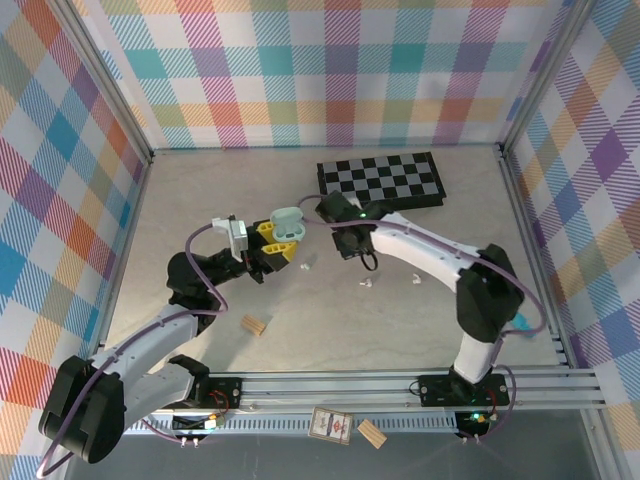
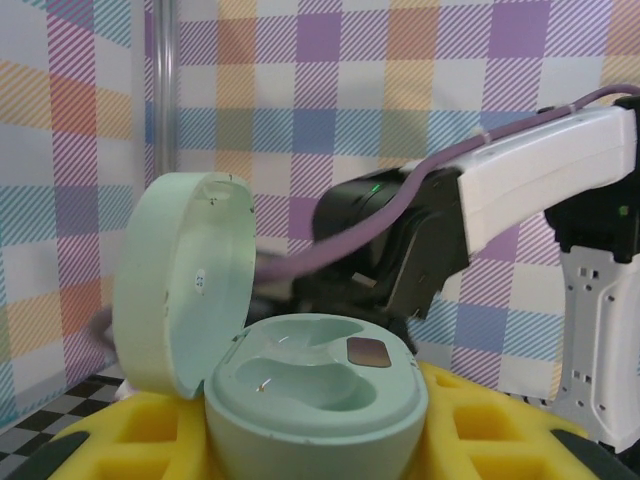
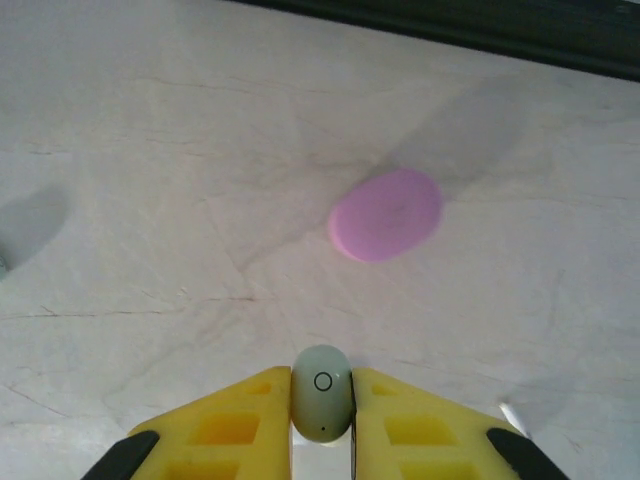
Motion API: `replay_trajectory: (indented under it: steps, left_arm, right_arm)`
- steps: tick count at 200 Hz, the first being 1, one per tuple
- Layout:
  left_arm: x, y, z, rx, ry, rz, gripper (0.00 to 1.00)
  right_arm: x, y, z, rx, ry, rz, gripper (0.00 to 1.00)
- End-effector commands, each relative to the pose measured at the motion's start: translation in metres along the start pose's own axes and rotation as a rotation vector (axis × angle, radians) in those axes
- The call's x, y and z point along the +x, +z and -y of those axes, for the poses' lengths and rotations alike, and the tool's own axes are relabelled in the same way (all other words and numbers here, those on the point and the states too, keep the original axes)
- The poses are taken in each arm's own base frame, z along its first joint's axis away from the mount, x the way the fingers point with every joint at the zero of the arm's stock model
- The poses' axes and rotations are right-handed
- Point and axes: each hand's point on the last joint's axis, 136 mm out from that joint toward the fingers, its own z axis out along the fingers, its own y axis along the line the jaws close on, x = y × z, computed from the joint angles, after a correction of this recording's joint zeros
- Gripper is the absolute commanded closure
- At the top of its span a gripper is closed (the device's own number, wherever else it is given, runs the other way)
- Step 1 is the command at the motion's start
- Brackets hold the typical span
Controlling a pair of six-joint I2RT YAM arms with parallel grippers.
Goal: Insert the wireless bluetooth earbuds into the charging case
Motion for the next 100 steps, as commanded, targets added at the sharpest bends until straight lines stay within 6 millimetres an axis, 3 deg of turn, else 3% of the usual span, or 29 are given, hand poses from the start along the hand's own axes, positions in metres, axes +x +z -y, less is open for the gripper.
replay_trajectory:
  steps: [1, 34, 100]
  left_arm:
    - [-0.006, 0.000, -0.004, -0.010, 0.040, 0.018, 0.71]
    - [0.010, 0.001, -0.012, -0.038, 0.057, -0.039, 0.71]
    - [0.024, 0.008, -0.019, -0.025, 0.055, -0.088, 0.71]
  right_arm:
    - [-0.004, -0.026, 0.010, -0.033, 0.053, 0.060, 0.80]
    - [-0.005, -0.065, 0.007, -0.170, 0.070, 0.123, 0.80]
    - [-0.028, -0.163, -0.037, -0.653, 0.000, 0.332, 0.80]
